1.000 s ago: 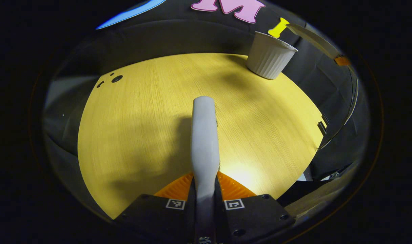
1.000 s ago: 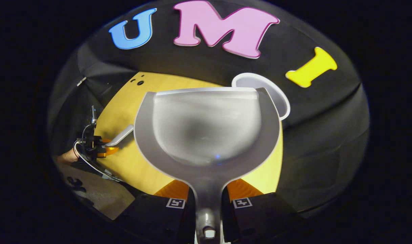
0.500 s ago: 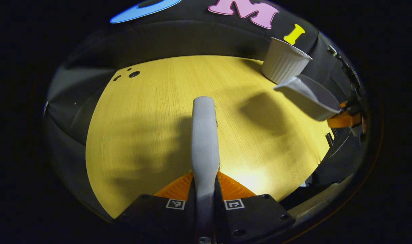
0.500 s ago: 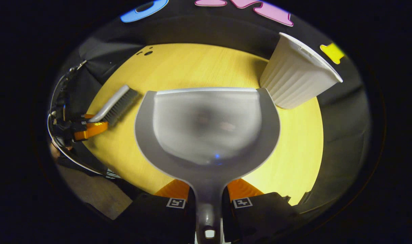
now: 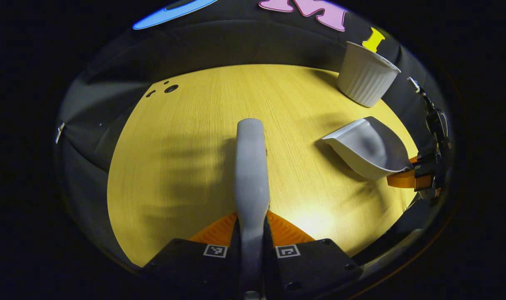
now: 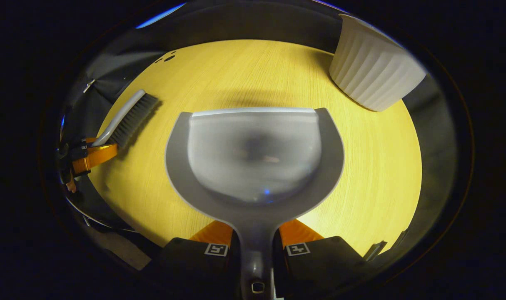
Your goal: Pick up the small broom and dustpan from the desktop, sweep the trash into the dustpan with the broom, and then empty the trash into the garbage bin.
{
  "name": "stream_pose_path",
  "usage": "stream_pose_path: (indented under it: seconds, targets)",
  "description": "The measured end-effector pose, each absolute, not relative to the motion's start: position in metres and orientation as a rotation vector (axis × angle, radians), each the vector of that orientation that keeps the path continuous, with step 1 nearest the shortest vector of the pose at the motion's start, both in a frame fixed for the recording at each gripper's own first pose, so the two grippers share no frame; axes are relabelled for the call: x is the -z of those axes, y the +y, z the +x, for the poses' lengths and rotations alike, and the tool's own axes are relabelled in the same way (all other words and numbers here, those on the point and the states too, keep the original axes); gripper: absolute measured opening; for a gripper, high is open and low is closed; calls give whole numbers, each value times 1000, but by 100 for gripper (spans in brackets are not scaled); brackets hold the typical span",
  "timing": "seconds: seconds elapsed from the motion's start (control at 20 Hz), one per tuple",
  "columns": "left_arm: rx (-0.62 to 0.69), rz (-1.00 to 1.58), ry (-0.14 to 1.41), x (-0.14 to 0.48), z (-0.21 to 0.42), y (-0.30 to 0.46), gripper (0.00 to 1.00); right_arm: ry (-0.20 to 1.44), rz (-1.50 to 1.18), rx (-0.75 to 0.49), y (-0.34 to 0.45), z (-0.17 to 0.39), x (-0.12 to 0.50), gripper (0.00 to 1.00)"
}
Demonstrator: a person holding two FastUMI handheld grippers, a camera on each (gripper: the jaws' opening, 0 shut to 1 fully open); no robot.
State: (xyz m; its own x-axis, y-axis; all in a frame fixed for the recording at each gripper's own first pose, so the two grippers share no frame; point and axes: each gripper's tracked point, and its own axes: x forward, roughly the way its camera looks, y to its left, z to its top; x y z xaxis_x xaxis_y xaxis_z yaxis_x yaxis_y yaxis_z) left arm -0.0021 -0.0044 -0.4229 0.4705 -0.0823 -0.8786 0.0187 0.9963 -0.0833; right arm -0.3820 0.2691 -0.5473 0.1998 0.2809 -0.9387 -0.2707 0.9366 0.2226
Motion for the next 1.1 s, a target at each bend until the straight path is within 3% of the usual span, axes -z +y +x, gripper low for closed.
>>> stream_pose_path:
  seconds: [0.25,0.5,0.55,0.6,0.65,0.7,0.75,0.8,0.85,0.9,0.95,1.0,1.05,1.1]
  targets:
    - [30,-29,1113,429,8,-9,25,1311,25,-400,267,-379,560,35]
    - [26,13,1141,431,10,-19,30,1319,-19,-412,265,-384,568,37]
    - [28,14,1142,430,10,-21,33,1330,1,-415,268,-384,568,31]
    - [30,20,1142,428,10,-22,35,1339,30,-417,270,-384,566,44]
    - [31,27,1140,425,9,-25,37,1348,53,-420,272,-385,562,33]
    - [30,33,1137,422,8,-24,39,1350,72,-419,272,-384,560,41]
    - [31,37,1133,421,7,-23,41,1353,86,-419,271,-385,556,41]
    - [30,40,1126,418,6,-22,47,1357,102,-424,270,-389,551,31]
    - [27,37,1119,414,4,-22,51,1357,118,-422,268,-391,545,34]
    - [23,28,1112,408,2,-22,51,1353,131,-419,266,-393,538,49]
    - [16,17,1103,402,-1,-22,51,1346,142,-418,263,-395,530,40]
    - [12,7,1091,395,-3,-22,51,1333,145,-415,258,-395,522,60]
    - [6,0,1075,388,-5,-21,51,1312,145,-410,254,-395,513,51]
    - [1,-6,1054,380,-5,-20,51,1285,142,-401,246,-395,502,51]
